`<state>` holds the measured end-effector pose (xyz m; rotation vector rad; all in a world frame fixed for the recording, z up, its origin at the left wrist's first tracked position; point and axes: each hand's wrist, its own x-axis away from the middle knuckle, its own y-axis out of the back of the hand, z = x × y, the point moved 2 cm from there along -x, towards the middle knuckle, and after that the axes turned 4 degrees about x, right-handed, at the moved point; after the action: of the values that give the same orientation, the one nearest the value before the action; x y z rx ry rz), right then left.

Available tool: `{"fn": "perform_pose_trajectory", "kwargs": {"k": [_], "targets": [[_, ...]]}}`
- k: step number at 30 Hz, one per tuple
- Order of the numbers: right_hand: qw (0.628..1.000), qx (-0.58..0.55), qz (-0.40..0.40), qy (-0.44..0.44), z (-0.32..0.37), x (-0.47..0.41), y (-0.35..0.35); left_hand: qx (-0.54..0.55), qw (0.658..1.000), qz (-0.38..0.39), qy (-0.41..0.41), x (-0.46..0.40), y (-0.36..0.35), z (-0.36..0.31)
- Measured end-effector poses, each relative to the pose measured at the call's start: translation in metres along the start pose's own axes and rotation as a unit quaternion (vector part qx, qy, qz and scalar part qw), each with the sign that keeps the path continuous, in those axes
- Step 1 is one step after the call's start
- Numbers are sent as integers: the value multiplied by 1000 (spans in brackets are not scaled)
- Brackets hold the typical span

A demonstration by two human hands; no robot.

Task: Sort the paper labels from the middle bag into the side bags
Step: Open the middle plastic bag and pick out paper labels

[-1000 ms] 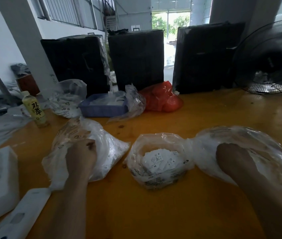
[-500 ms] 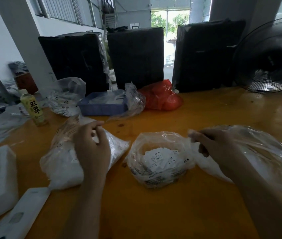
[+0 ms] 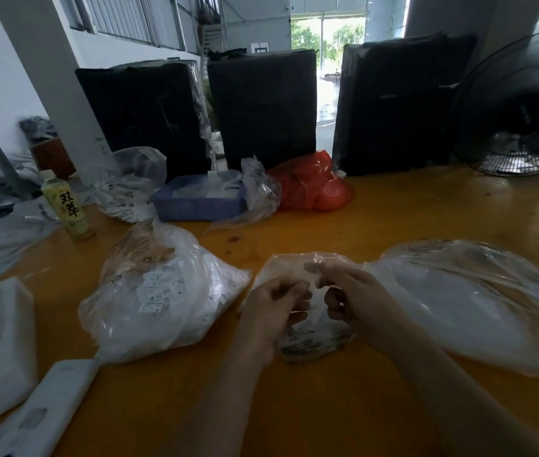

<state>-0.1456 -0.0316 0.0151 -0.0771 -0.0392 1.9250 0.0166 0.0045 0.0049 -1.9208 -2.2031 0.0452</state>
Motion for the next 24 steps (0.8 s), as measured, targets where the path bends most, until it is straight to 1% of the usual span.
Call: {"fn": "perform_pose_trajectory", "kwargs": {"k": [1, 2, 5, 9, 11, 14, 16, 18, 20, 22, 24], "targets": [[1000, 9, -11, 2, -1, 0, 1, -15, 1000, -5, -9, 0, 2, 2], [999, 42, -20, 10, -1, 0, 3, -35, 999, -7, -16, 0, 3, 3], [981, 188, -21, 49, -1, 0, 3, -56, 998, -11, -31, 1, 5, 7], [948, 306, -57, 70, -2, -1, 0, 14, 999, -3, -32, 1, 7, 8], [933, 344, -76, 79, -2, -2, -4, 72, 997, -5, -20, 0, 7, 9], [916, 378, -89, 95, -2, -3, -7, 173, 985, -14, -5, -4, 8, 12], [907, 398, -89, 103, -2, -3, -9, 212, 977, -19, -3, -6, 10, 15], [904, 402, -99, 104, -3, -2, -11, 236, 971, -17, 0, -7, 11, 16], [911, 376, -132, 105, -3, -1, -12, 252, 968, -15, 8, -9, 11, 18], [916, 346, -170, 108, -3, 1, -15, 249, 968, -12, 18, -8, 10, 19], [918, 333, -188, 107, -5, 2, -19, 238, 971, -5, 18, -8, 7, 20]]}}
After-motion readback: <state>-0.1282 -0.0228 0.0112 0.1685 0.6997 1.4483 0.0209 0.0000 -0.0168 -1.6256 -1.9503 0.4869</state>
